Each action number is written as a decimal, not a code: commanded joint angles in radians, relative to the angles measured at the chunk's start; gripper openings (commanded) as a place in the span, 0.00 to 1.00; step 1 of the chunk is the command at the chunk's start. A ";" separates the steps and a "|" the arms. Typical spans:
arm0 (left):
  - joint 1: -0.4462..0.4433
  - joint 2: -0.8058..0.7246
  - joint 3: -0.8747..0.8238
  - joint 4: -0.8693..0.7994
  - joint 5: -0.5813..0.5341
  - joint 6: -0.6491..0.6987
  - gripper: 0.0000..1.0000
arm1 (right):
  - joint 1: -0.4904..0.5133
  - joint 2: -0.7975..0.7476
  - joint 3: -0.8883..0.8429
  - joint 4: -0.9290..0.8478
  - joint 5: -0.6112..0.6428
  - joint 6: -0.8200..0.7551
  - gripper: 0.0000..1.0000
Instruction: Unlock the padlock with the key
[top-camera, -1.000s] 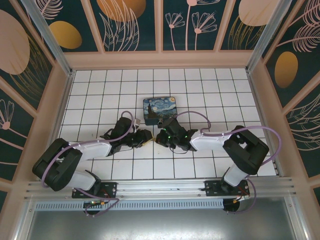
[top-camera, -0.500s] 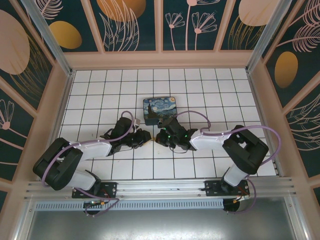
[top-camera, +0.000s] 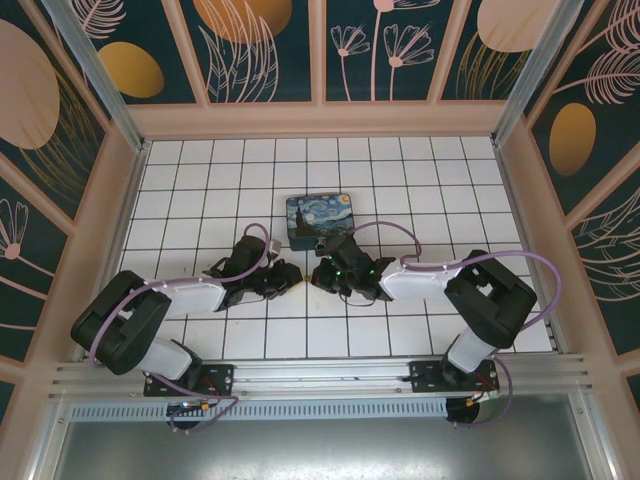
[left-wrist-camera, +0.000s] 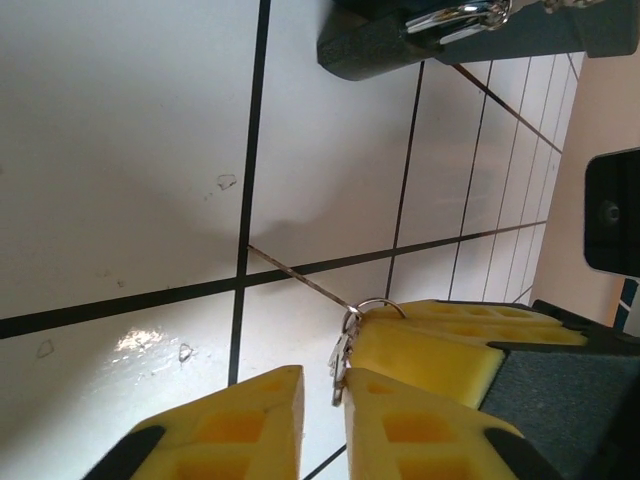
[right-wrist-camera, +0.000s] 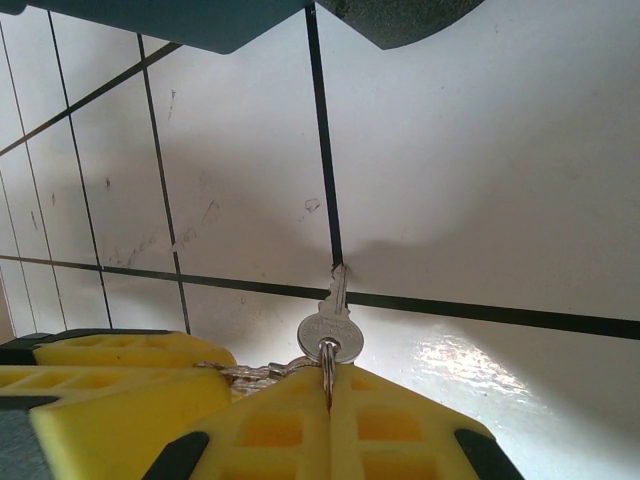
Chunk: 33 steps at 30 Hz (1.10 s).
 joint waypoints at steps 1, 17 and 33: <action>-0.003 0.015 0.012 0.019 0.000 0.015 0.14 | -0.005 -0.008 0.010 -0.005 -0.006 0.008 0.00; 0.004 0.029 0.055 -0.015 0.014 0.071 0.00 | -0.035 -0.084 -0.037 -0.019 0.004 -0.006 0.32; 0.007 -0.039 0.170 -0.052 0.211 0.246 0.00 | -0.270 -0.313 -0.222 0.261 -0.446 -0.401 0.34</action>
